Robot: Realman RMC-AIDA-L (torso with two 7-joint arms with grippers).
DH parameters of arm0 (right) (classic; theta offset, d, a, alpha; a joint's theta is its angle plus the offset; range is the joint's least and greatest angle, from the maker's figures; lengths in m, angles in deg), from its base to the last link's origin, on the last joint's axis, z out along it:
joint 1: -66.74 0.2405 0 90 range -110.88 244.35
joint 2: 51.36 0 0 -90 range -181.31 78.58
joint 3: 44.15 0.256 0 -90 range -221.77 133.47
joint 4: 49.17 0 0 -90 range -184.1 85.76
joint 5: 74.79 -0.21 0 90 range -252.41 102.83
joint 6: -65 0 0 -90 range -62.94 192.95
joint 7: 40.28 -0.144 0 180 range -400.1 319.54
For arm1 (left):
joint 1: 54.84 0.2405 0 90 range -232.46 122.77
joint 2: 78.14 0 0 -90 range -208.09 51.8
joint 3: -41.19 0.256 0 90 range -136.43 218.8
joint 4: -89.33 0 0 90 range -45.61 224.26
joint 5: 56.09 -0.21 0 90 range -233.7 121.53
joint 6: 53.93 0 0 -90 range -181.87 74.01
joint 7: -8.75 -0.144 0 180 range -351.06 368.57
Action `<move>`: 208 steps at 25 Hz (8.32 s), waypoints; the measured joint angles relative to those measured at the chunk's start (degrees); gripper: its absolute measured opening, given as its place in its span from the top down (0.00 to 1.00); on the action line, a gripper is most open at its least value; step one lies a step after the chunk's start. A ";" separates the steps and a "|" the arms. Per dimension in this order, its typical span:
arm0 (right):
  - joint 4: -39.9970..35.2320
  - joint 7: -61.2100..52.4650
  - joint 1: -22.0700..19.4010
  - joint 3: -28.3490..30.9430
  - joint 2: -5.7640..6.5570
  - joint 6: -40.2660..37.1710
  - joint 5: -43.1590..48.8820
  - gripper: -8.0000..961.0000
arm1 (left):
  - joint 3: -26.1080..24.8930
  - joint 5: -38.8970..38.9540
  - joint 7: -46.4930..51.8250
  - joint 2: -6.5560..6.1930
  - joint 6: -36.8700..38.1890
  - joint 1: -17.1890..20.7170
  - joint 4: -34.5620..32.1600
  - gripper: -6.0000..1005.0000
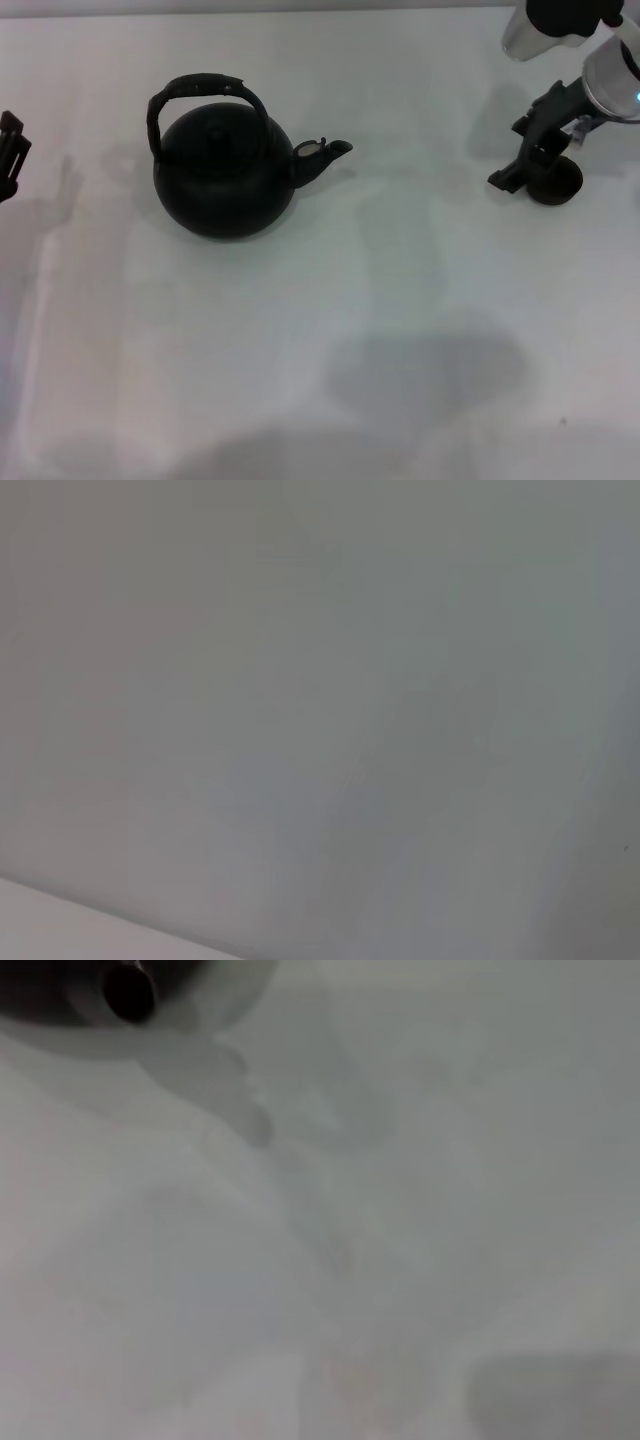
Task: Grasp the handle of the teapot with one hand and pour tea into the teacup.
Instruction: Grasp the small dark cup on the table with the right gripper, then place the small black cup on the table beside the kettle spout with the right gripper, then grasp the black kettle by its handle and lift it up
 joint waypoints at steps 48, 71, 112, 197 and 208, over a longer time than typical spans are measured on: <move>-5.46 -2.63 2.75 -14.83 -0.87 6.04 -4.53 0.26 | -0.10 -0.34 0.00 0.14 0.87 -0.43 -0.60 0.12; -2.49 -2.99 4.39 -25.28 -0.99 0.31 -9.44 0.26 | -0.10 -0.20 0.00 -0.04 0.94 -0.51 -0.61 0.12; 4.67 24.28 -14.04 30.81 0.17 3.91 -49.61 0.13 | -0.14 -0.04 0.00 -0.04 4.94 0.22 -0.09 0.12; 49.18 100.62 -16.77 61.30 -0.11 -10.76 -87.78 0.13 | 3.69 -18.61 1.74 -0.19 -3.00 -9.00 2.20 0.87; 49.17 100.57 -16.76 61.31 -0.10 -10.92 -87.77 0.13 | 4.17 -19.23 3.37 -0.74 4.30 -14.46 7.49 0.87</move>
